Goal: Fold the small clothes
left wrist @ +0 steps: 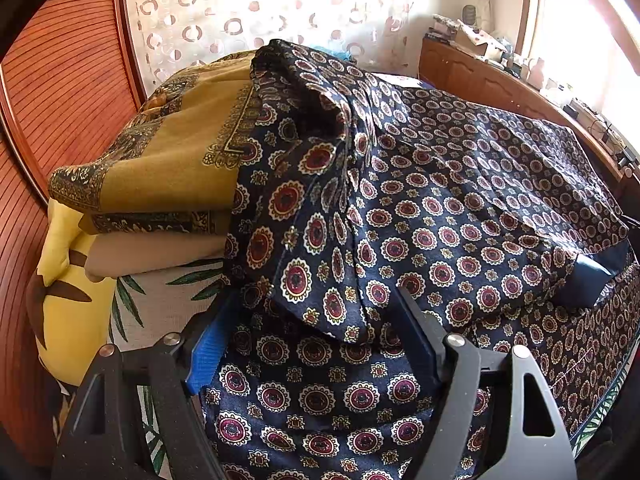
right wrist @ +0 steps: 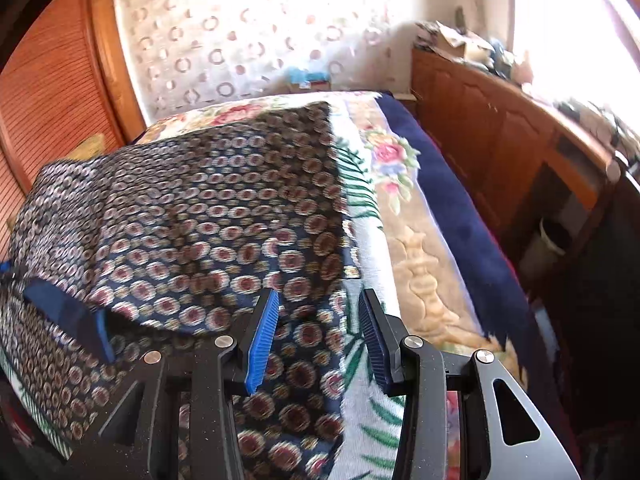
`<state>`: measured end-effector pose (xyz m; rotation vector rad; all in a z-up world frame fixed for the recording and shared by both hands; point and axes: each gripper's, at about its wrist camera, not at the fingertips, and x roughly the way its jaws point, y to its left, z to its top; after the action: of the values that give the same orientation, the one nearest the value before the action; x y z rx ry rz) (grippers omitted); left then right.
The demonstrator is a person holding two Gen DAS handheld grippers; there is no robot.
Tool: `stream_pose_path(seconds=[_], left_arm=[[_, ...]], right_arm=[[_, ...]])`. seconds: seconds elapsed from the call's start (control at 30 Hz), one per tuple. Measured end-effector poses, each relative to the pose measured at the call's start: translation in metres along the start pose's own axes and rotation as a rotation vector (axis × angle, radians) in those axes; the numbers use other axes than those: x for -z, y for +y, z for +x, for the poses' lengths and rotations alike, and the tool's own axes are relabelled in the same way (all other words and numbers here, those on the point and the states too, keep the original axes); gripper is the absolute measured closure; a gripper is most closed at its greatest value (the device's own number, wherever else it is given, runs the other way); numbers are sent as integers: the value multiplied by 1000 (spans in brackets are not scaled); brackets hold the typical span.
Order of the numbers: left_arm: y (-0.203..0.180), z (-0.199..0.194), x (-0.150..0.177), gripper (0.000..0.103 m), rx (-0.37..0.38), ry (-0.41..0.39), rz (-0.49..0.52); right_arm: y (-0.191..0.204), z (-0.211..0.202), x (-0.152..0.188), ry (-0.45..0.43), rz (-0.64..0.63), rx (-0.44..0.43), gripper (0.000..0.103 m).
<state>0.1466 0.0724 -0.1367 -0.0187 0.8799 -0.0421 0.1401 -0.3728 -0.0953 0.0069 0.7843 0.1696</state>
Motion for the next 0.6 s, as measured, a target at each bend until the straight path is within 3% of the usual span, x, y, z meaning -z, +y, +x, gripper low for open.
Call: stream_pose_path(seconds=[0.17,0.37,0.5,0.57,0.6], left_arm=[[0,0,0,26,-1,0,1],[4,-2,0,26,10,-10,-17],[15,-16,2,26,25,-64,-51],[16,-21,-1,31,34,-85,-53],[18,-23,-3,40,33,-95,-56]], right_arm=[[-5,11,-8,9,69,-34,60],[-2,20,-17,11,42,-17,60],[-3,20,-17,12,28,-5,60],[-2,19,-16,12,25,-1,60],[-1,19,-17,13,25,1,60]])
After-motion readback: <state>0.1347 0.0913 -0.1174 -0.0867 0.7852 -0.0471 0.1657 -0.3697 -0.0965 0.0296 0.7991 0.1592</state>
